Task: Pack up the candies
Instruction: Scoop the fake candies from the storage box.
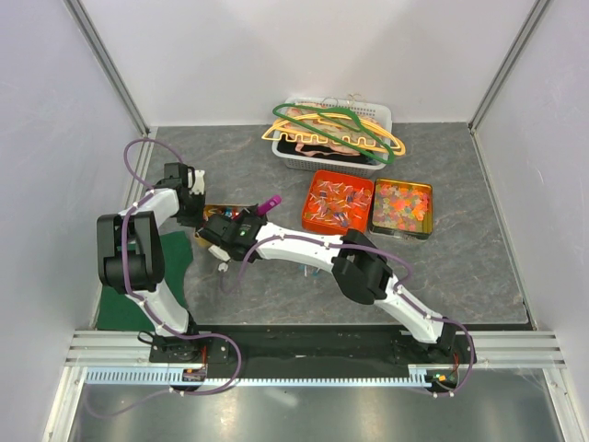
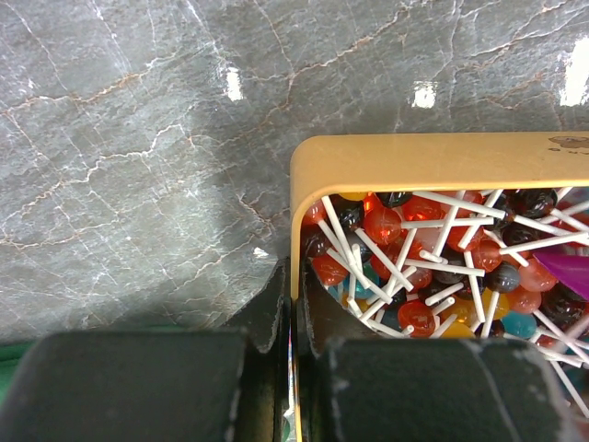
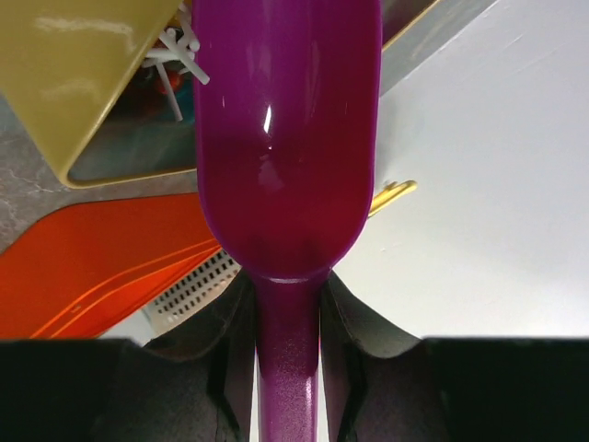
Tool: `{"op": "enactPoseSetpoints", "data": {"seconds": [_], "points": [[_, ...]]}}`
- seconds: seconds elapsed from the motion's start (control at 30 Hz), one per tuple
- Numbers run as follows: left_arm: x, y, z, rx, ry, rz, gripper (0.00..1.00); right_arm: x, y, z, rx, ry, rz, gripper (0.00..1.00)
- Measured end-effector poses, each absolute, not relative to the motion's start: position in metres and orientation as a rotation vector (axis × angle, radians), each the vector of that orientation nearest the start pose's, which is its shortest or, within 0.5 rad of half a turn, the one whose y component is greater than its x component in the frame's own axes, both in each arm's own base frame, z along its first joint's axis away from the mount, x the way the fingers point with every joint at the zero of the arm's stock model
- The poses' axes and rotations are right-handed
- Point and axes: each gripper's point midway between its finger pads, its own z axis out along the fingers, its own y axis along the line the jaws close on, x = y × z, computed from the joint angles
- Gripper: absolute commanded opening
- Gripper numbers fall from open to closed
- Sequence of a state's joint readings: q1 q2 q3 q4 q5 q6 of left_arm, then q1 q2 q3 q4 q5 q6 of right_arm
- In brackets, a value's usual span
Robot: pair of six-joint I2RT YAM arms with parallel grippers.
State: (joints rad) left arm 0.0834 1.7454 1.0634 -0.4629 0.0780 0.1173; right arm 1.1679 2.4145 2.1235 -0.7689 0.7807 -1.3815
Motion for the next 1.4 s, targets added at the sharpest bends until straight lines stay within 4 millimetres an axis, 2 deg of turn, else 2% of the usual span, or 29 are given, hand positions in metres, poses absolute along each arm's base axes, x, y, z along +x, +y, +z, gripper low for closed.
{"op": "enactPoseSetpoints", "data": {"seconds": [0.2, 0.43, 0.83, 1.1, 1.4], "points": [[0.359, 0.021, 0.021, 0.069, 2.709, -0.047, 0.02, 0.353, 0.435, 0.114, -2.287, 1.105, -1.019, 0.0], [0.359, 0.021, 0.021, 0.069, 2.709, -0.046, 0.02, 0.346, 0.436, 0.105, -2.243, 1.202, -0.918, 0.0], [0.358, 0.023, 0.021, 0.066, 2.712, -0.034, 0.02, 0.325, 0.461, 0.1, -2.224, 1.19, -0.827, 0.0], [0.358, 0.023, 0.022, 0.066, 2.712, -0.032, 0.02, 0.329, 0.47, 0.09, -2.147, 1.245, -0.839, 0.0], [0.358, 0.024, 0.022, 0.064, 2.713, -0.025, 0.02, 0.329, 0.47, 0.082, -2.048, 1.349, -0.82, 0.0]]}}
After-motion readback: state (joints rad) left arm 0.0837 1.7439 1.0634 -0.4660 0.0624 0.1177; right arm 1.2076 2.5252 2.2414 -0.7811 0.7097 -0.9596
